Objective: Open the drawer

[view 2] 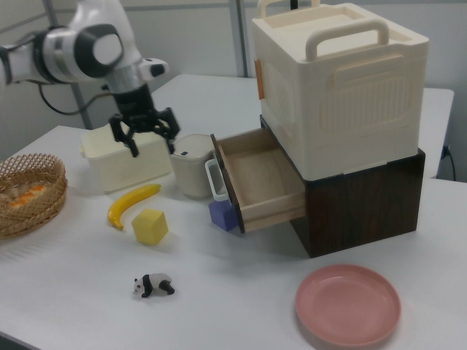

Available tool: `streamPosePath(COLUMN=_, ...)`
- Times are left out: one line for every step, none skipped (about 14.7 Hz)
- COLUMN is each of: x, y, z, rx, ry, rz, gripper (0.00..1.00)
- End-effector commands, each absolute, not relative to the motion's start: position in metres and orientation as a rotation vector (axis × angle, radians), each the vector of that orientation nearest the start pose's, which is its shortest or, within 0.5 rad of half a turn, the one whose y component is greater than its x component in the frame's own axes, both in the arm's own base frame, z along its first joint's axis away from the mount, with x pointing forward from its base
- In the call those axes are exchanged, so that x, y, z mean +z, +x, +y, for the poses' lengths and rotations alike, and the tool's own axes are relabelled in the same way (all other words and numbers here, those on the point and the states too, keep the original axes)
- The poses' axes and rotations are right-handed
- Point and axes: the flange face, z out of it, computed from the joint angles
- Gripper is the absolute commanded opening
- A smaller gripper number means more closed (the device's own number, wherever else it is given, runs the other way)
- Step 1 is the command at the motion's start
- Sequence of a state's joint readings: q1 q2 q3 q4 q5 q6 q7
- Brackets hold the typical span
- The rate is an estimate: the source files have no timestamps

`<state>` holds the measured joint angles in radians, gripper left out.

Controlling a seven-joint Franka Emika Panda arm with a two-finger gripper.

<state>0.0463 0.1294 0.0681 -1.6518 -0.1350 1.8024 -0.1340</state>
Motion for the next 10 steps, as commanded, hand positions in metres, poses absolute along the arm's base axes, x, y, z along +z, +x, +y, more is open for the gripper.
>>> streamPosePath(x=0.549, y=0.572, z=0.071, rx=0.060, ry=-3.263, rz=-0.072, gripper=1.00)
streamPosePath(x=0.549, y=0.571, z=0.067, rx=0.071, ry=-3.259, rz=-0.072, gripper=1.00)
streamPosePath(x=0.549, y=0.572, z=0.062, rx=0.071, ry=-3.252, rz=-0.058, gripper=1.00)
streamPosePath(x=0.549, y=0.572, z=0.055, rx=0.074, ry=-3.248, rz=-0.020, gripper=1.00)
streamPosePath(x=0.548, y=0.573, z=0.050, rx=0.076, ry=-3.244, rz=0.001, gripper=1.00)
streamPosePath(x=0.548, y=0.574, z=0.043, rx=0.074, ry=-3.244, rz=0.021, gripper=1.00)
streamPosePath(x=0.548, y=0.576, z=0.037, rx=0.073, ry=-3.240, rz=0.041, gripper=1.00)
streamPosePath(x=0.555, y=0.576, z=0.036, rx=0.057, ry=-3.232, rz=0.049, gripper=1.00)
streamPosePath(x=0.557, y=0.576, z=0.032, rx=0.065, ry=-3.230, rz=0.061, gripper=1.00)
streamPosePath(x=0.557, y=0.575, z=0.027, rx=0.081, ry=-3.232, rz=0.067, gripper=1.00)
